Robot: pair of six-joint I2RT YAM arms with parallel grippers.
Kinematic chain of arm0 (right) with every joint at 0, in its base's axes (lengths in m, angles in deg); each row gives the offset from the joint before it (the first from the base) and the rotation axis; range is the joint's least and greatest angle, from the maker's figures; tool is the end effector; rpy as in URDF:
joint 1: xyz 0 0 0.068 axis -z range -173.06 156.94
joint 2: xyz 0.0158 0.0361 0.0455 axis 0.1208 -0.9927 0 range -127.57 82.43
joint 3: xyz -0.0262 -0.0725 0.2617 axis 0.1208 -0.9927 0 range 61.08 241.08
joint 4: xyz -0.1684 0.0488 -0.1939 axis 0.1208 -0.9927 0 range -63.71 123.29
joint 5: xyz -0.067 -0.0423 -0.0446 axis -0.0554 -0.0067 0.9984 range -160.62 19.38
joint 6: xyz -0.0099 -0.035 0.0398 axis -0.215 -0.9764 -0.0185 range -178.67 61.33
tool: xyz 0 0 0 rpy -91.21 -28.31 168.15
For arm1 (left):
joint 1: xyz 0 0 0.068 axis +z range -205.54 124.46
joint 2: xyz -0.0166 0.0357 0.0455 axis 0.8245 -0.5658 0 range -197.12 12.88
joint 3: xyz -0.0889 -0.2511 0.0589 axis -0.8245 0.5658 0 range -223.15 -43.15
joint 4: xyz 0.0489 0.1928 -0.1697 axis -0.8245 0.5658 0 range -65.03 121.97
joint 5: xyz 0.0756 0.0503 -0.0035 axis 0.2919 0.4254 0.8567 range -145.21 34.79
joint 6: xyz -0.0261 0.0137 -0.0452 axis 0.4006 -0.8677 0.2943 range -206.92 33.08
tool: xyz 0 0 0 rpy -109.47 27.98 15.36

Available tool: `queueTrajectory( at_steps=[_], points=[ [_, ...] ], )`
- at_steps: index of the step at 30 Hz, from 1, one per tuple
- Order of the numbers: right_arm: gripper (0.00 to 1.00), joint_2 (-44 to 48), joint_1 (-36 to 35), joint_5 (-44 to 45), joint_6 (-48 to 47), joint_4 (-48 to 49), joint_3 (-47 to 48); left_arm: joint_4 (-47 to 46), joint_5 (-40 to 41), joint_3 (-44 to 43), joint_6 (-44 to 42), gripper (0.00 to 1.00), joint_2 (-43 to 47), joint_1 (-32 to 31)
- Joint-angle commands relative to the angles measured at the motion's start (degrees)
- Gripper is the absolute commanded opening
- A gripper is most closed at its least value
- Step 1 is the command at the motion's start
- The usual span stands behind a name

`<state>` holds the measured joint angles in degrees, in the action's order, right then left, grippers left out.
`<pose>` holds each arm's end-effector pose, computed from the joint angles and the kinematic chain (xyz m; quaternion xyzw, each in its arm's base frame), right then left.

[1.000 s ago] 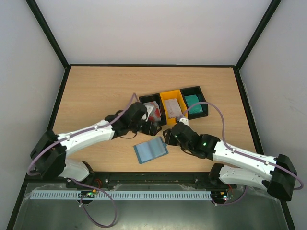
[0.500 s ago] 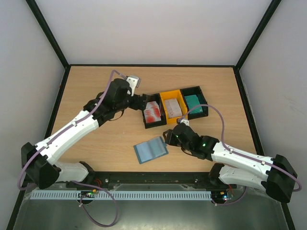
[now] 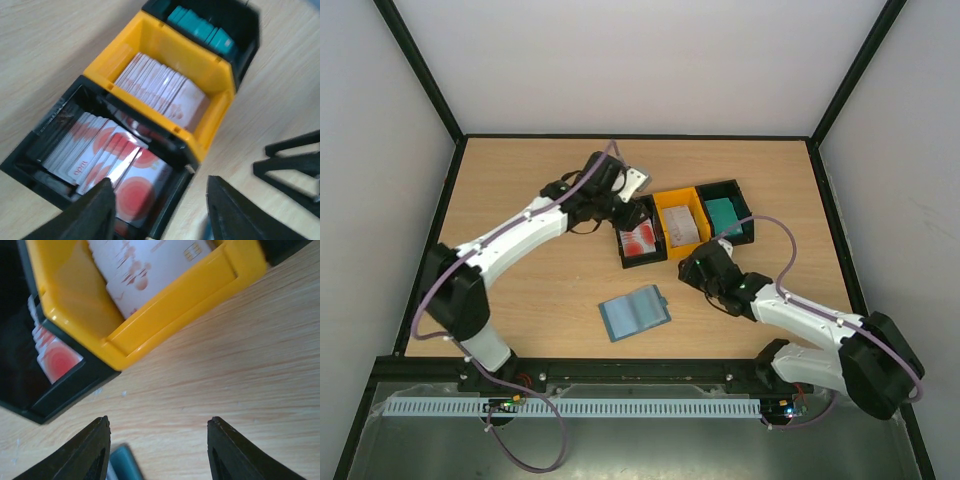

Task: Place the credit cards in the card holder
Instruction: Pick up the credit card from the storage box.

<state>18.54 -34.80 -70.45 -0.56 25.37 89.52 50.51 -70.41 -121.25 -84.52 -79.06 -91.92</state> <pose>0.1626 0.1450 0.1821 0.1313 0.9089 0.3021 0.2558 0.2883 -0.2240 0.3082 0.3159 0.8404 -0.2534 0.3601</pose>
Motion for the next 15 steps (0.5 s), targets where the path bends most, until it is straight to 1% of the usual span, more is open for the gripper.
queueTrajectory(
  at_steps=[1, 3, 5, 9, 15],
  points=[
    [0.52, -2.2, 3.7, -0.8, -1.1, 3.7, -0.7, 8.5, 7.2, -4.6, -7.0, 0.46, -6.2, -2.8],
    [0.52, -3.0, 5.0, -2.0, -2.5, 4.4, -0.6, 9.6, 10.0, -5.3, -8.5, 0.44, -9.2, -3.6],
    [0.52, -4.2, 5.9, -3.0, -3.5, 5.3, -0.6, 10.8, 10.8, -7.5, -9.3, 0.43, -12.1, -3.6],
    [0.51, -7.0, 6.5, -4.7, -5.4, 5.5, 0.5, 13.4, 8.1, -12.9, -10.1, 0.39, -18.2, -3.6],
    [0.50, -8.6, 6.6, -6.3, -7.0, 6.5, 0.7, 18.2, 7.7, -18.5, -13.1, 0.34, -25.6, -3.4]
  ],
)
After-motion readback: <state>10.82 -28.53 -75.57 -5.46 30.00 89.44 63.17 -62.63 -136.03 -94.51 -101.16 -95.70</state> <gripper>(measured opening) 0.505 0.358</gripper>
